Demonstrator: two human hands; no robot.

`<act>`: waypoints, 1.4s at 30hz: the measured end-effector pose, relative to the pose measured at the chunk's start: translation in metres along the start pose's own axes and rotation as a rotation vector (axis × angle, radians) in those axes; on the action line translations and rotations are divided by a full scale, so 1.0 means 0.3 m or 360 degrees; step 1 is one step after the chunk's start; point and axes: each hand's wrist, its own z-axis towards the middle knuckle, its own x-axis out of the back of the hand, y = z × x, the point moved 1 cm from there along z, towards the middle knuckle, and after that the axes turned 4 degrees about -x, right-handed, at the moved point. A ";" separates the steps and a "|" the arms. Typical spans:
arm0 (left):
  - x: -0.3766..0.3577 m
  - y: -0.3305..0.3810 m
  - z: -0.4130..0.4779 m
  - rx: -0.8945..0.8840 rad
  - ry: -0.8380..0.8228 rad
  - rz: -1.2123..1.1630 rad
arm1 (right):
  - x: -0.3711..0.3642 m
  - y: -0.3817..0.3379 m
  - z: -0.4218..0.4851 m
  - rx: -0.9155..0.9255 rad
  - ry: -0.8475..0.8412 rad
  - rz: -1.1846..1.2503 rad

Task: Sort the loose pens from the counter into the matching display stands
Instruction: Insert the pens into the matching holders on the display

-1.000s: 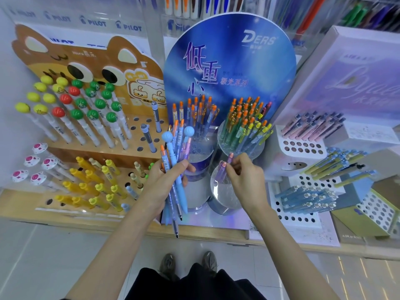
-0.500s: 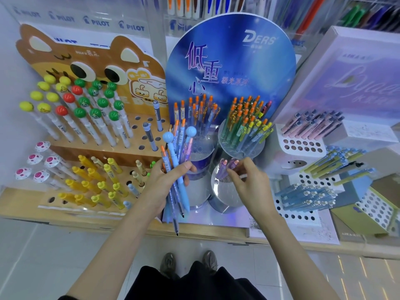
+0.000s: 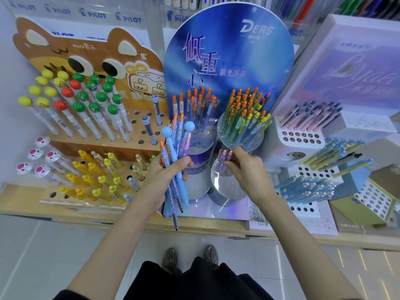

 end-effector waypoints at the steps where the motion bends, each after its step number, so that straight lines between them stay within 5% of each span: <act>1: -0.001 0.003 -0.002 0.0003 0.0000 -0.0001 | 0.002 0.005 0.004 -0.0010 -0.0035 0.0004; 8: -0.014 0.008 -0.009 -0.0020 -0.0033 -0.0009 | 0.036 0.001 0.016 -0.0168 -0.0303 -0.0030; 13: -0.027 0.026 -0.008 -0.0009 -0.0157 -0.0067 | 0.135 -0.103 -0.059 -0.0208 0.0310 0.0654; 16: -0.043 0.035 -0.004 0.0013 -0.0237 -0.0039 | 0.140 -0.217 -0.057 -0.0326 0.0186 0.1085; 20: -0.068 0.038 0.000 -0.0008 -0.0313 -0.0011 | 0.095 -0.301 -0.030 -0.0414 -0.0007 0.1150; 32: -0.083 0.015 0.004 0.0096 -0.0244 -0.0058 | 0.171 -0.237 -0.001 -0.0508 0.0386 0.1556; 38: -0.060 -0.002 0.015 0.0095 -0.0067 -0.0043 | 0.307 -0.137 -0.021 -0.0307 0.0926 0.1302; 42: -0.070 -0.017 0.013 0.0132 -0.0063 -0.0018 | 0.253 -0.072 -0.038 -0.0350 0.0852 0.0963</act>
